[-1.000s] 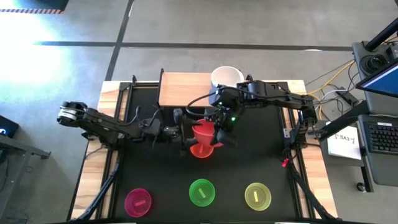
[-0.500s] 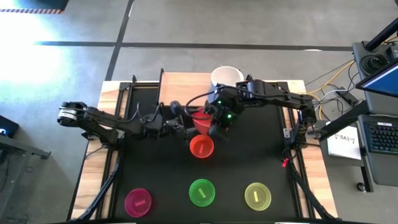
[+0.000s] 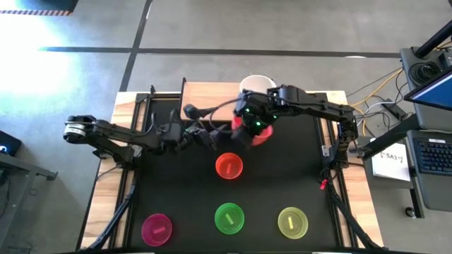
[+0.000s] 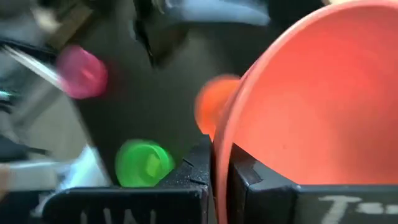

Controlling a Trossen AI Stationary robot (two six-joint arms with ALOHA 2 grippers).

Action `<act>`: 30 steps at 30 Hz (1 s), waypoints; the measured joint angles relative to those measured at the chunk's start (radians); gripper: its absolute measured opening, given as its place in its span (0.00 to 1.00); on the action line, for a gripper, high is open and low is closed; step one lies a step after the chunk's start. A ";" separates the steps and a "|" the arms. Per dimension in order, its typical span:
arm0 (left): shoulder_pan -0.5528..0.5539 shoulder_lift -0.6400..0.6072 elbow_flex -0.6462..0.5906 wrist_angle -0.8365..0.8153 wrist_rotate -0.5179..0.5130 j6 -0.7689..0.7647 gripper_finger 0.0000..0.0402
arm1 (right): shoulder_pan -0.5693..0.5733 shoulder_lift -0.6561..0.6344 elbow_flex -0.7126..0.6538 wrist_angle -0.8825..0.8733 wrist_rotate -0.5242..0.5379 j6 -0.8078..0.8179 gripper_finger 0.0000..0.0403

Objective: Place and stack bowls onto a shelf
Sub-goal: Stack the orange bowl on top of the white bowl on the shelf

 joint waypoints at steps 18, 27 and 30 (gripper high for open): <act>-0.001 0.007 0.035 -0.055 -0.211 -0.070 0.87 | -0.071 -0.108 0.023 -0.018 0.218 -0.243 0.02; -0.001 0.008 0.033 -0.058 -0.262 -0.090 0.87 | -0.151 -0.091 0.024 -0.019 0.428 -0.470 0.02; -0.001 0.008 0.032 -0.062 -0.262 -0.124 0.87 | -0.186 -0.070 0.024 -0.026 0.450 -0.510 0.02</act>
